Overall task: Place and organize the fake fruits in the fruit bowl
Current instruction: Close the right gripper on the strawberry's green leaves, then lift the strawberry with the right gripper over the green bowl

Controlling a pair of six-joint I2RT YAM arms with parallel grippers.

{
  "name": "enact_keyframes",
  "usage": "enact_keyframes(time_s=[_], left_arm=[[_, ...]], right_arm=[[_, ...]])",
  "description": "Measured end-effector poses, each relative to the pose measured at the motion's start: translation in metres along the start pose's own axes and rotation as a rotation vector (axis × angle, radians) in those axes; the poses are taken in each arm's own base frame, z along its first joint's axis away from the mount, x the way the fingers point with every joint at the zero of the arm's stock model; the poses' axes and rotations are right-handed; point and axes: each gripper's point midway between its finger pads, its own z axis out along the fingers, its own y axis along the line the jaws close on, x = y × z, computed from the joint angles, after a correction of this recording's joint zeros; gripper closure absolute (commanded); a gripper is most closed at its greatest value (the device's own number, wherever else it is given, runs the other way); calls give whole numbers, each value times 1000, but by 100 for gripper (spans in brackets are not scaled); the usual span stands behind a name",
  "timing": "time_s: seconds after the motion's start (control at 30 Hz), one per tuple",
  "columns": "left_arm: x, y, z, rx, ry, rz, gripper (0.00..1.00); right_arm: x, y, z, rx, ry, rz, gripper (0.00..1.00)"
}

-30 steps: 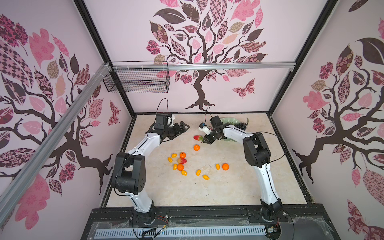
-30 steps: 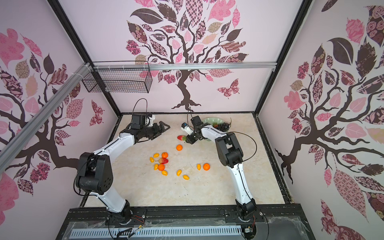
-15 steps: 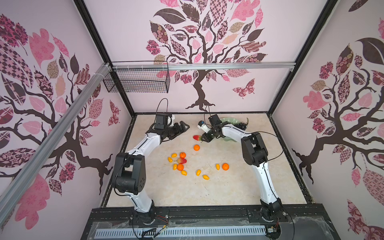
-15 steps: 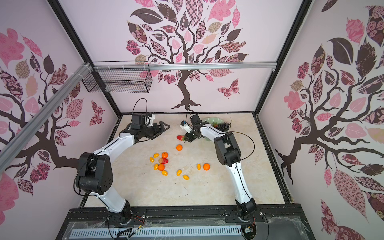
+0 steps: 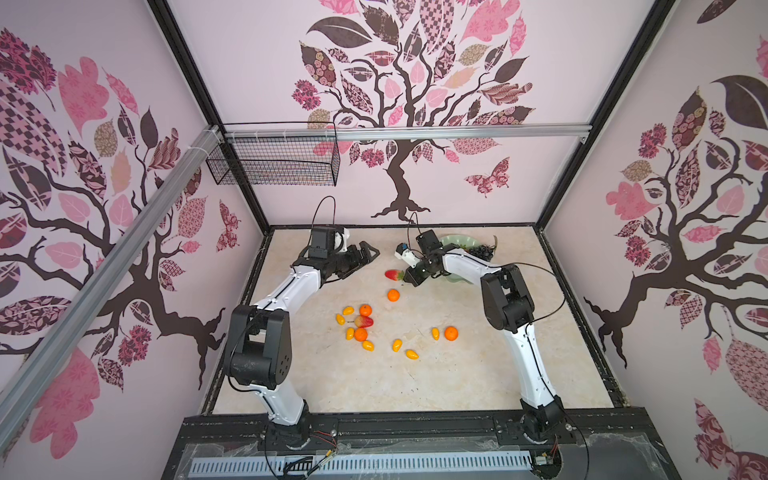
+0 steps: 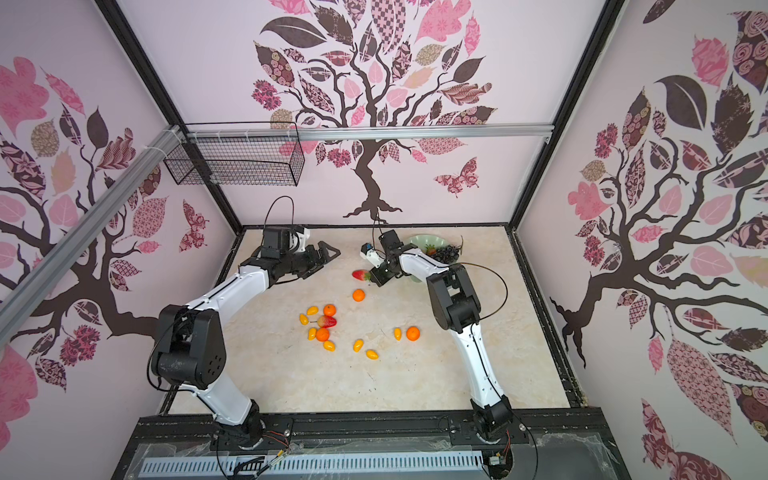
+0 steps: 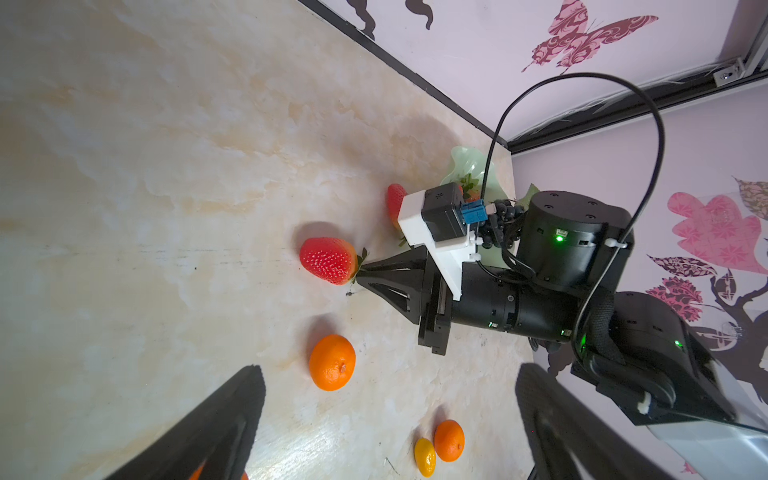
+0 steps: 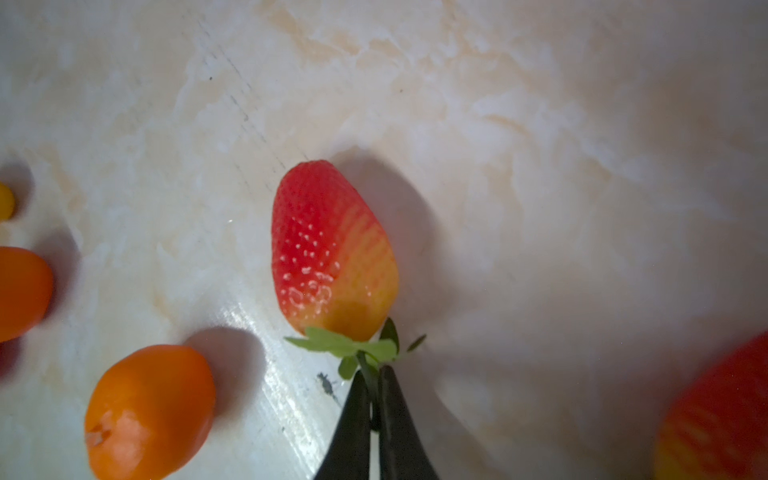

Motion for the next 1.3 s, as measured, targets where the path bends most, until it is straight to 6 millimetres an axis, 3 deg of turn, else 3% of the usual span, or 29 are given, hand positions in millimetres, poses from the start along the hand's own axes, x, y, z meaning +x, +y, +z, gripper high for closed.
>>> enact_keyframes(time_s=[0.17,0.43,0.57,0.8,1.03,1.17,1.3], left_arm=[[2,1,2,3,8,-9,1],[1,9,5,-26,1,-24,1],[1,9,7,-36,-6,-19,2],[10,-2,15,-42,3,14,1],[42,-36,35,-15,49,90,1],[63,-60,47,8,80,137,2],[65,-83,63,21,81,177,1]], right_arm=[[0,0,0,1,2,-10,100],[-8,-2,-7,29,-50,-2,100],[-10,2,-25,56,-95,13,100],[-33,3,-76,110,-276,72,100],[-20,-35,-125,195,-424,245,100],[-2,-68,-139,316,-447,336,100],[11,-90,-145,423,-440,395,100]])
